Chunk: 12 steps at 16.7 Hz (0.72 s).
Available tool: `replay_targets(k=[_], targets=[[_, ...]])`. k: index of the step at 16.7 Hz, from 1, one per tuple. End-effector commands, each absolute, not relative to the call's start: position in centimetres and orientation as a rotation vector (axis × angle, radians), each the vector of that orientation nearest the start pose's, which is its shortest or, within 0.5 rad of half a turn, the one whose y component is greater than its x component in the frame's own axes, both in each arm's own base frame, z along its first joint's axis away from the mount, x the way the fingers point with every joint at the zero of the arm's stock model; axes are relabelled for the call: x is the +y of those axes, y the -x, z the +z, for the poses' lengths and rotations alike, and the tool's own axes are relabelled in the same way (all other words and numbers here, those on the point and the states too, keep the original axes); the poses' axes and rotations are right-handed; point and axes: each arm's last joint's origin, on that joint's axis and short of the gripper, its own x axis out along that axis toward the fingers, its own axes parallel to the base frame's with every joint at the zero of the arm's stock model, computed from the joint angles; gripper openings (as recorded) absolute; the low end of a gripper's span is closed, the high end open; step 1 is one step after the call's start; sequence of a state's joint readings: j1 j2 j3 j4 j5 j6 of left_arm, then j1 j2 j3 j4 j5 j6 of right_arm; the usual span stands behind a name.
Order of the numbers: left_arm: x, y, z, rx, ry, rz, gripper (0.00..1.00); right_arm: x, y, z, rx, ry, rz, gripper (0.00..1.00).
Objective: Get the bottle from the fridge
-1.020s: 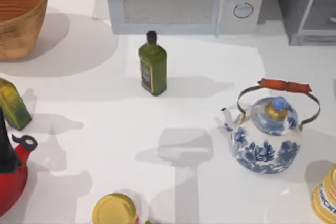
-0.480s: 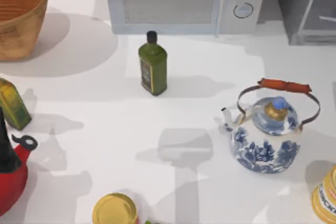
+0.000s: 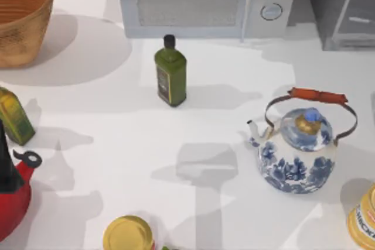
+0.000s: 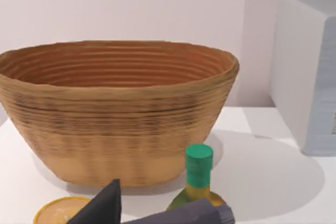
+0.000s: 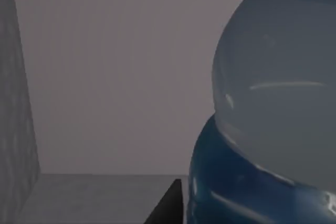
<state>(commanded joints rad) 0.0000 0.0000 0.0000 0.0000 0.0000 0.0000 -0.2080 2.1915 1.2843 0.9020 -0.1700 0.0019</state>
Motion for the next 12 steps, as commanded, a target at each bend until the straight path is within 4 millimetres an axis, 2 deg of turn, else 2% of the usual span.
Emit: replay_targets(k=[3,9,12], targets=[[-0.1,-10.6,16.0,0.000,0.000,0.000,1.00,-8.9,-45.3,16.1,-0.001,0.011,-0.014,0.00],[-0.1,-10.6,16.0,0.000,0.000,0.000,1.00,-8.8,-38.8,15.3,0.027,0.005,-0.014,0.00],[-0.1,-10.6,16.0,0.000,0.000,0.000,1.00,-8.7,-36.9,15.6,0.011,0.009,-0.013,0.00]])
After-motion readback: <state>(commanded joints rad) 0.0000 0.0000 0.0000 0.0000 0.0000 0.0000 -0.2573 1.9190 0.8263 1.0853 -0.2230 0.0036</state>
